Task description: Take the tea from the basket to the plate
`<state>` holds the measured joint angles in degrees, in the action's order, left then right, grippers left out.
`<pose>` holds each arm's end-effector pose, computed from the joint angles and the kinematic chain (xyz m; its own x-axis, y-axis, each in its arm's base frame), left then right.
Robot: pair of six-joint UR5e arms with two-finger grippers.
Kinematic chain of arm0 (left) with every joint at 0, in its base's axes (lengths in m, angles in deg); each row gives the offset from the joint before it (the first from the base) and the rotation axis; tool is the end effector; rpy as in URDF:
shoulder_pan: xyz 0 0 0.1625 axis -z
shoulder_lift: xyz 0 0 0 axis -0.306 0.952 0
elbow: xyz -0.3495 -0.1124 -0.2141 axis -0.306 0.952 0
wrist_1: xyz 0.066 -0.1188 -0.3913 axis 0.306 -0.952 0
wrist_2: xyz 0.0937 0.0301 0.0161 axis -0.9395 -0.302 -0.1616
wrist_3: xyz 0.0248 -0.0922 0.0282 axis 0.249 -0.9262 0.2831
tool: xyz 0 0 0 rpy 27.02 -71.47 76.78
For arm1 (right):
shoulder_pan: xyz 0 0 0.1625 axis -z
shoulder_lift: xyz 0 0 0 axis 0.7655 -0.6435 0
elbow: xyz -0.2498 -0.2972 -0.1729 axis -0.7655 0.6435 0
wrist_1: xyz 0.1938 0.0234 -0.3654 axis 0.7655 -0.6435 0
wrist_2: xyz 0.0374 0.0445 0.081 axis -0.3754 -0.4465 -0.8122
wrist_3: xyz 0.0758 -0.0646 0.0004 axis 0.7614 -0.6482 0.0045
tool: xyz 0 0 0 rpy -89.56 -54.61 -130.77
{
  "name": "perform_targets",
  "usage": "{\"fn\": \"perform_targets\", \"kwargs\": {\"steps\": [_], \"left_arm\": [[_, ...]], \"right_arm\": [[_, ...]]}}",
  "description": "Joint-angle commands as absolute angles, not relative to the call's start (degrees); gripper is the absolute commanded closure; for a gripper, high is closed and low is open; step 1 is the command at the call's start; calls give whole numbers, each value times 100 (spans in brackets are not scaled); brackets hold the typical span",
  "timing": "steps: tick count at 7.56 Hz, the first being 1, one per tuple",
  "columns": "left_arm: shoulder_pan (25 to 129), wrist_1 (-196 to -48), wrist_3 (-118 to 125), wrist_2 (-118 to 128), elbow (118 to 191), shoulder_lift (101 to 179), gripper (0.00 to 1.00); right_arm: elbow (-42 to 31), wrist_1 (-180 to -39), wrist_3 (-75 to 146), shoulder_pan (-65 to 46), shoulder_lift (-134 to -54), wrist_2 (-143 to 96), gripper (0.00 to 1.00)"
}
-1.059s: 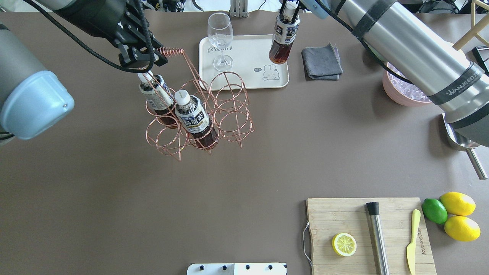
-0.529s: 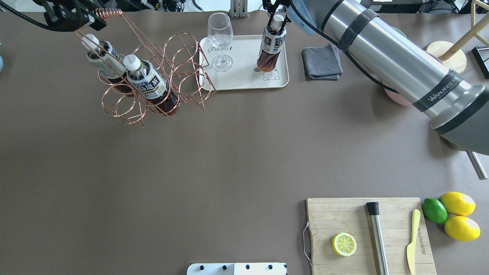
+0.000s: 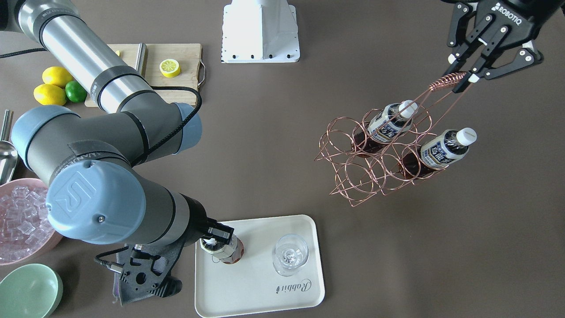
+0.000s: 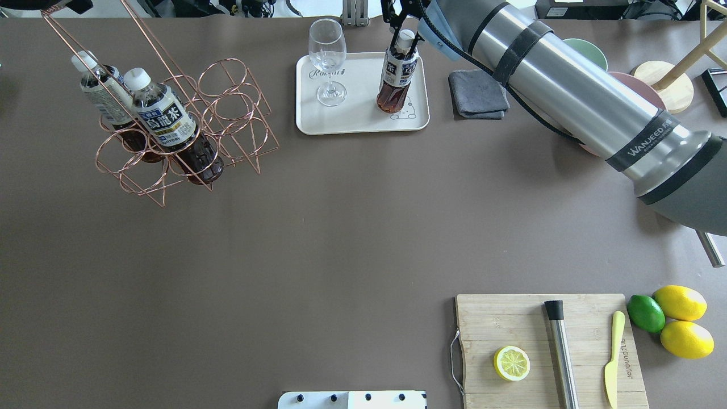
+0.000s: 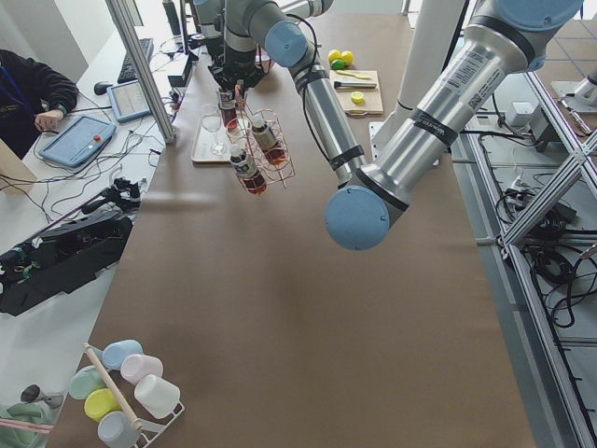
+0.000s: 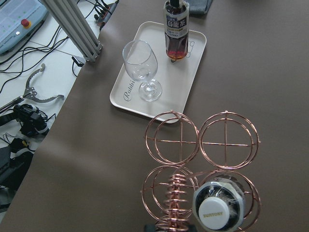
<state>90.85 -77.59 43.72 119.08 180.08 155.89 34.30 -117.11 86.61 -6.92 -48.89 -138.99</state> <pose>0.1015 -0.5452 0.1414 0.3817 0.9095 -0.1646 -0.4122 0.3269 0.8504 -0.4159 -0.7446 0.1553 0.5425 0.3715 0.7534 -0.1288 0.9231 -0.3624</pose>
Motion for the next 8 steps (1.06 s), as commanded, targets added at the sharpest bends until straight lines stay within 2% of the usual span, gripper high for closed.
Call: {"fn": "perform_targets", "kwargs": {"steps": [1, 3, 4, 5, 7, 8], "left_arm": [[9541, -7723, 5557, 11877, 17597, 15444, 100], [9727, -7750, 6157, 11816, 17299, 15320, 100], [9771, -7811, 6534, 11546, 17001, 15346, 100], [9832, -7846, 6938, 11534, 16711, 15407, 100], [9877, -8256, 7222, 11526, 16262, 15434, 100], [9885, -8695, 7337, 11325, 15964, 15434, 100]], "right_arm": [[3432, -11746, 8625, -613, -4888, -13738, 100], [3432, -11746, 8625, -586, -4888, -13650, 100], [3432, -11746, 8625, -569, -4888, -13632, 32], [3432, -11755, 8616, -577, -4870, -13623, 0], [3327, -11772, 8625, -595, -4809, -13641, 0], [2978, -12016, 8677, -638, -4808, -13684, 0]]}}
